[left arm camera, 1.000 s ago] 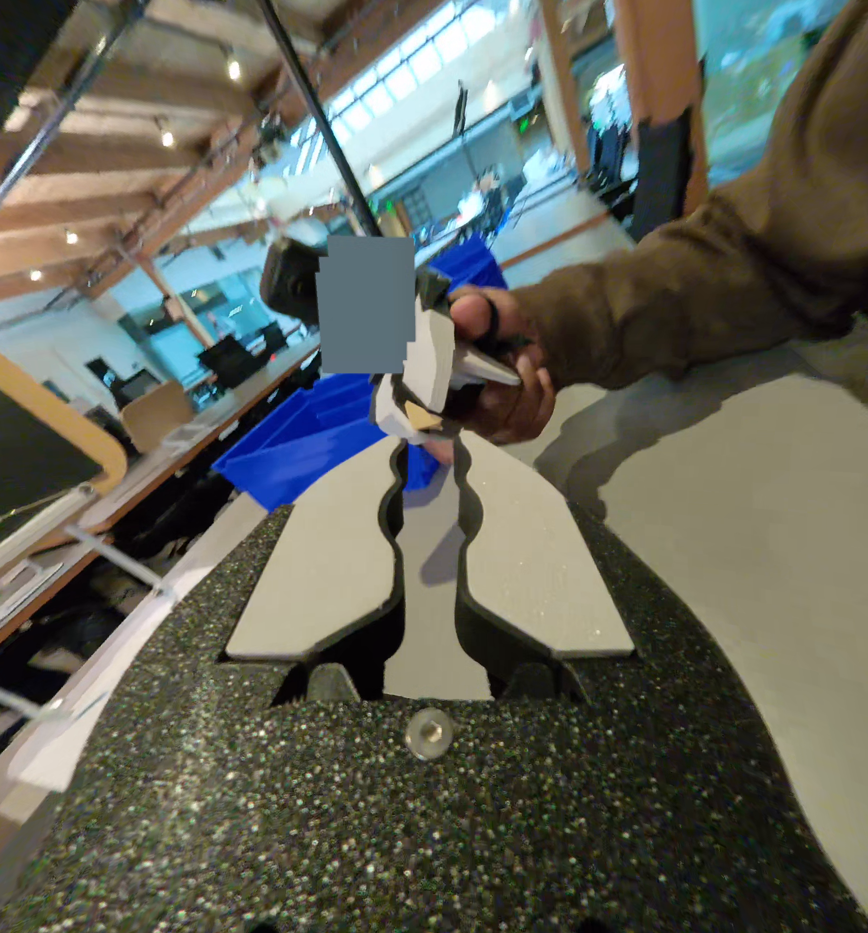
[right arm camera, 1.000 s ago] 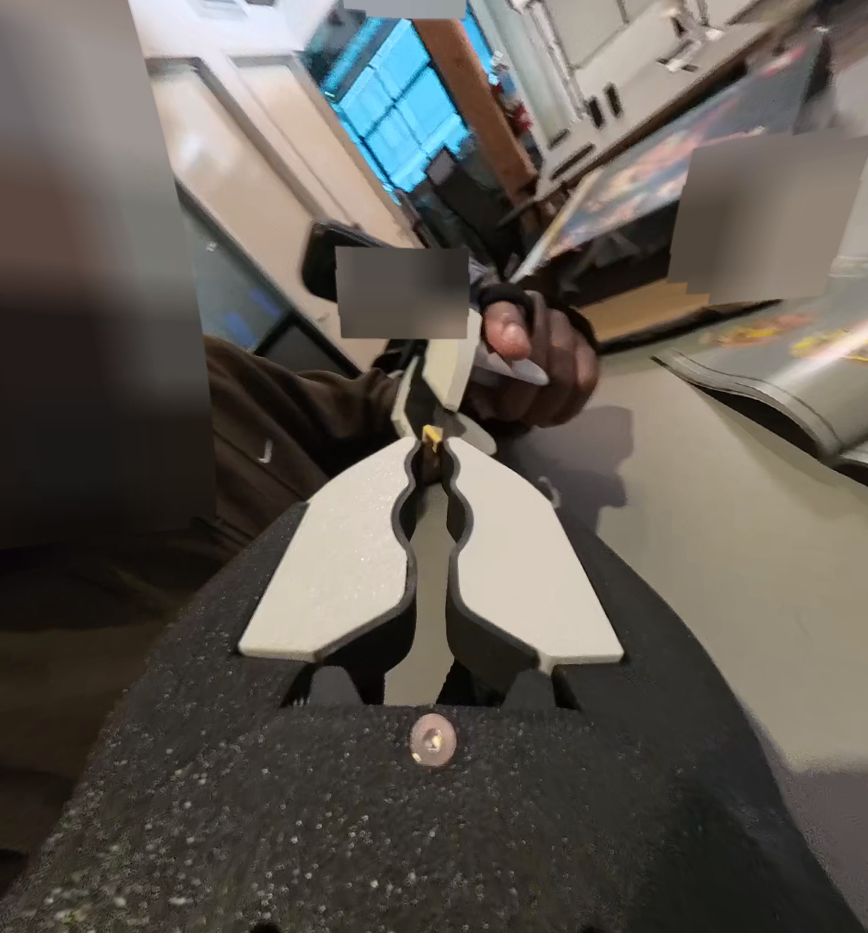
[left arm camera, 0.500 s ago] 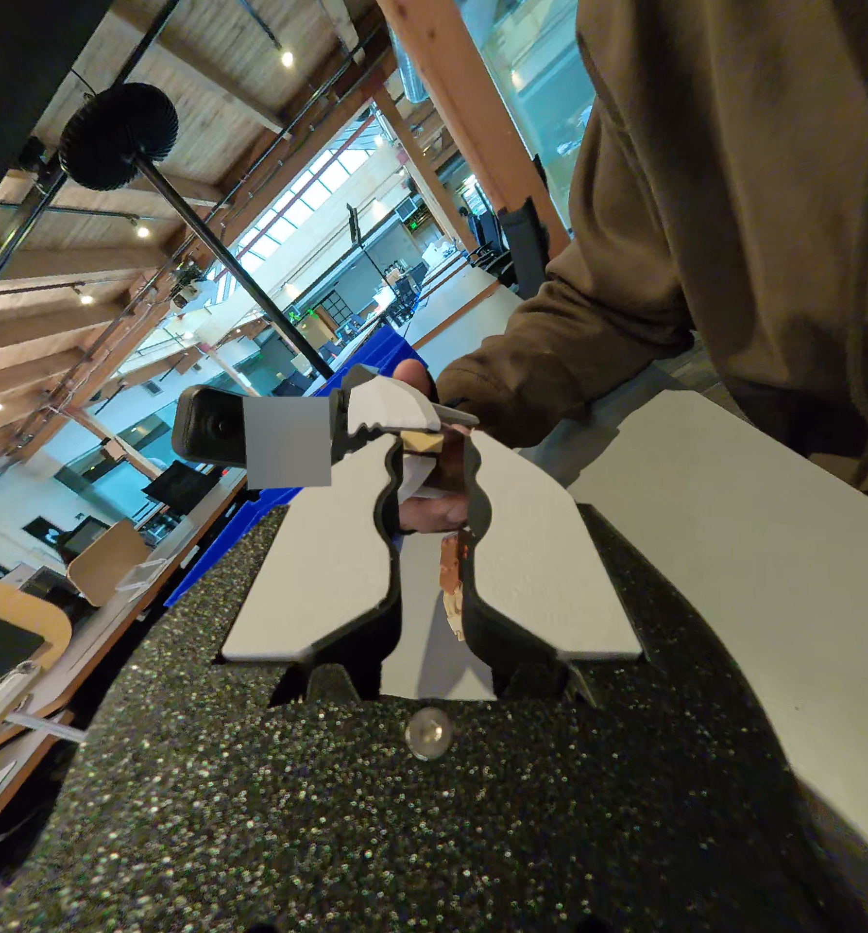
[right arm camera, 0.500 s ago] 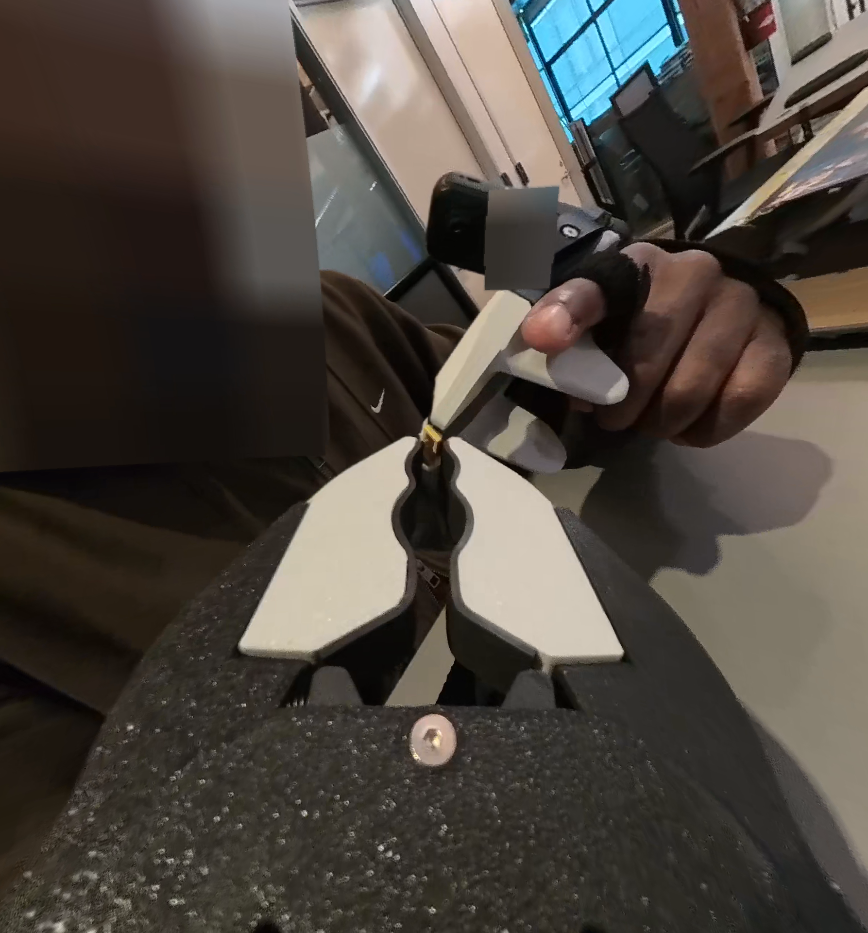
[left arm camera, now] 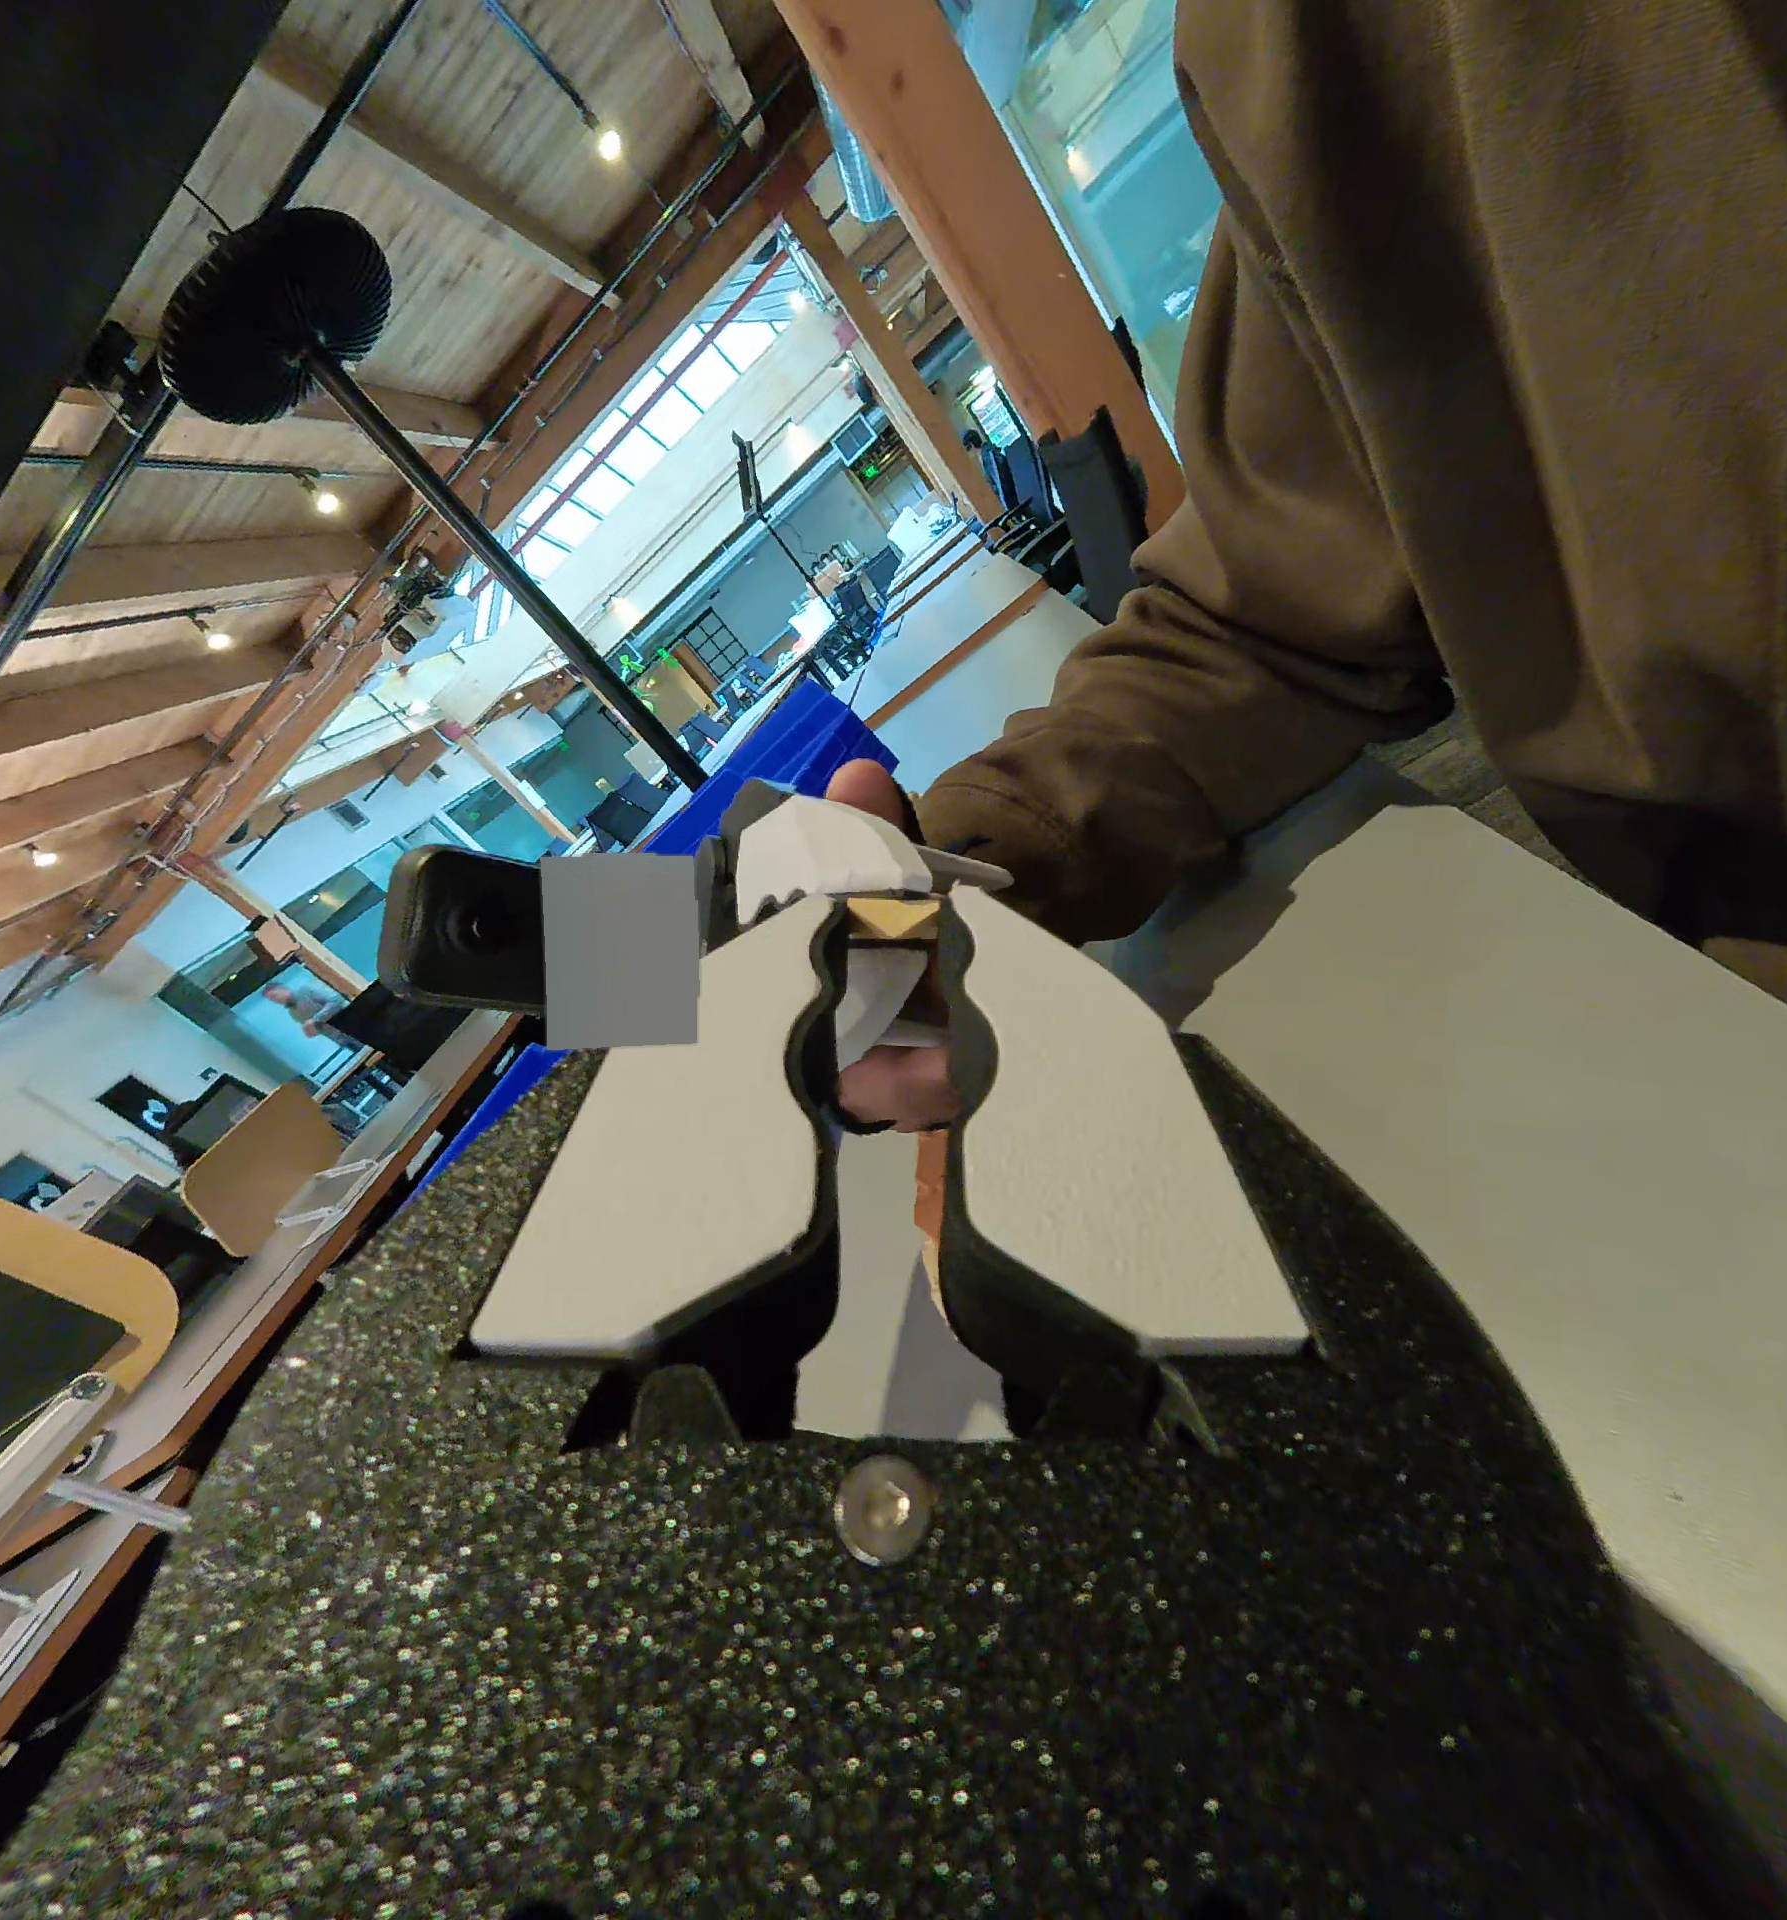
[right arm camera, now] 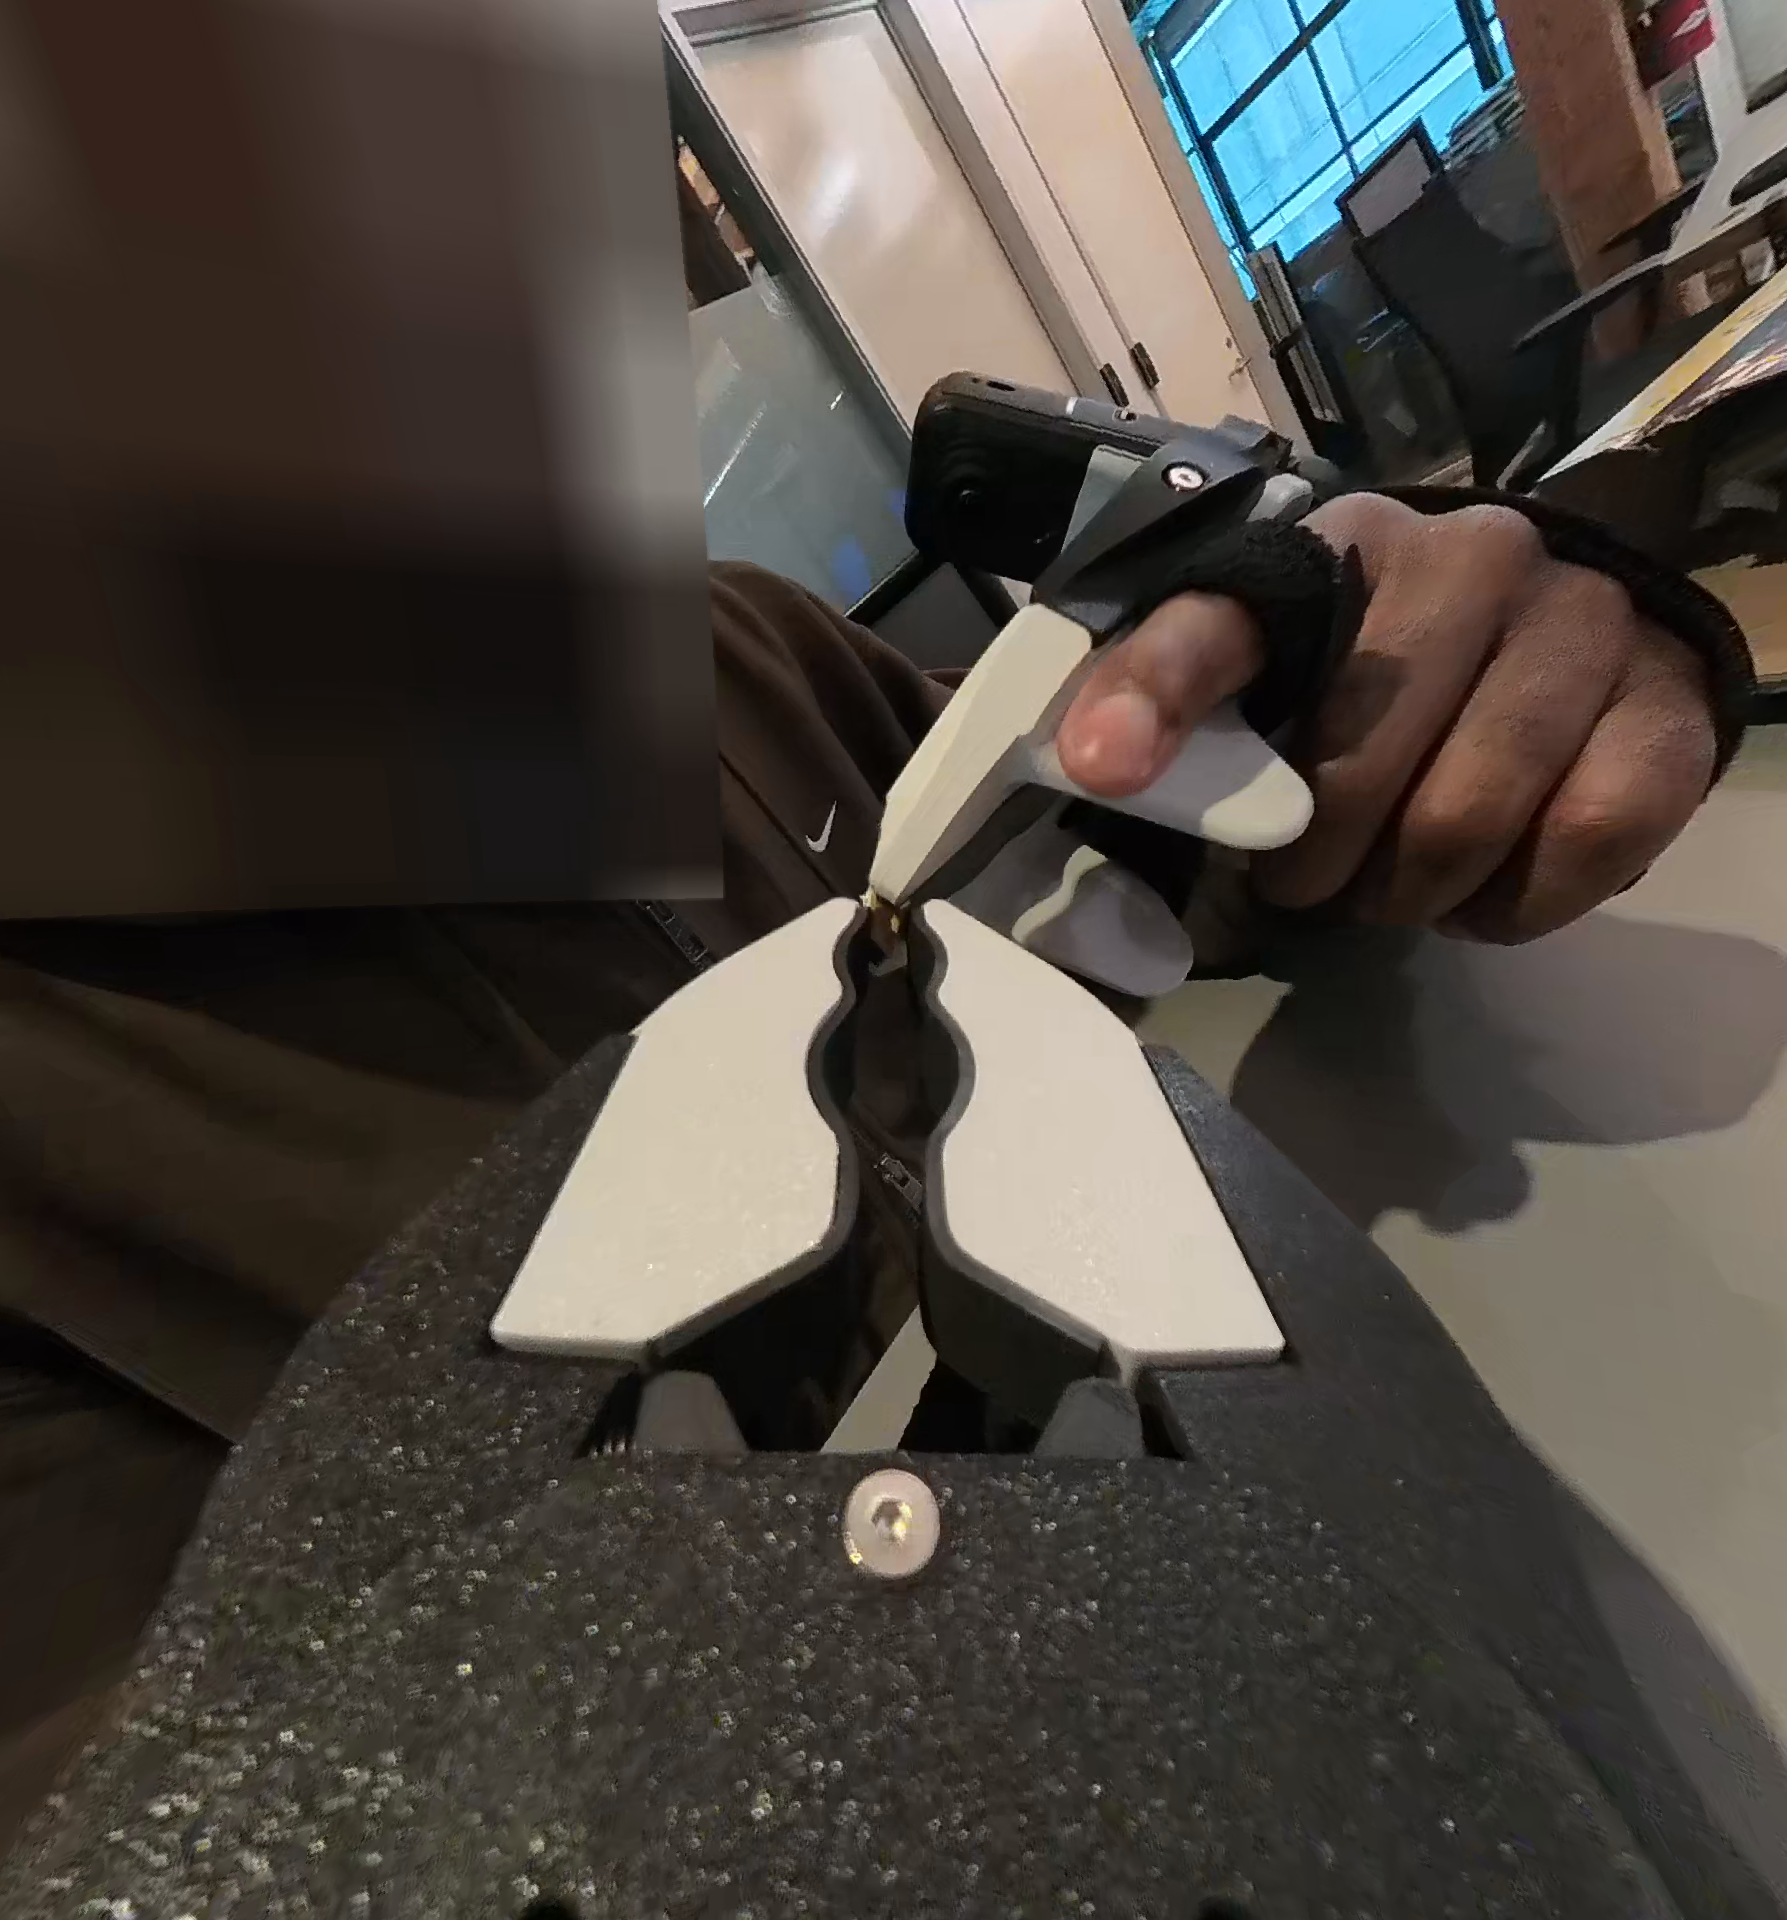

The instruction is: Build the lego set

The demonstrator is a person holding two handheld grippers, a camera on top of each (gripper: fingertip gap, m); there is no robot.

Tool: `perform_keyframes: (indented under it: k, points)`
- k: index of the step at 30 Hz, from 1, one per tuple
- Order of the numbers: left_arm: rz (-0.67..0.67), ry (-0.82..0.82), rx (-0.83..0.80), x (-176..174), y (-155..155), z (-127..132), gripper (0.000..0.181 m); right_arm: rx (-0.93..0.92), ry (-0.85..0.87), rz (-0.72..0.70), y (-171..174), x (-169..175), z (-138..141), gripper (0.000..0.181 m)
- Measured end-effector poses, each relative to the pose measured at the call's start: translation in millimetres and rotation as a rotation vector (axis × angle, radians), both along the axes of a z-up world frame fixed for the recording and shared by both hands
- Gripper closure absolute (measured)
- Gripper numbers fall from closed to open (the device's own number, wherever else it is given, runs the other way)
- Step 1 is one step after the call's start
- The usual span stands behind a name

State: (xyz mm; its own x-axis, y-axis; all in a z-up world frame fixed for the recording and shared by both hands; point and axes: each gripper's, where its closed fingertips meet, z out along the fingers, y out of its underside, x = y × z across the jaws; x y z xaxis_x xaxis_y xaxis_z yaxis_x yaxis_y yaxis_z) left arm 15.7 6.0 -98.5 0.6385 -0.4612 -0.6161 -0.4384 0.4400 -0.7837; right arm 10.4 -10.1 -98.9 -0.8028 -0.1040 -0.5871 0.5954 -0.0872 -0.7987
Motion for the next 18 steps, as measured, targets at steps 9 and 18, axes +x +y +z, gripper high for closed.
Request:
perform_keyframes:
  k: [9,18]
  points:
    - [0.017,-0.219,-0.186,-21.0,12.6,0.7,0.165,0.082,0.029,-0.214,19.4,-21.8,-4.1,0.155]
    - [-0.143,-0.872,-0.625,-63.2,28.9,-6.4,0.165,0.396,0.287,-0.593,57.2,-44.1,-20.6,0.152]
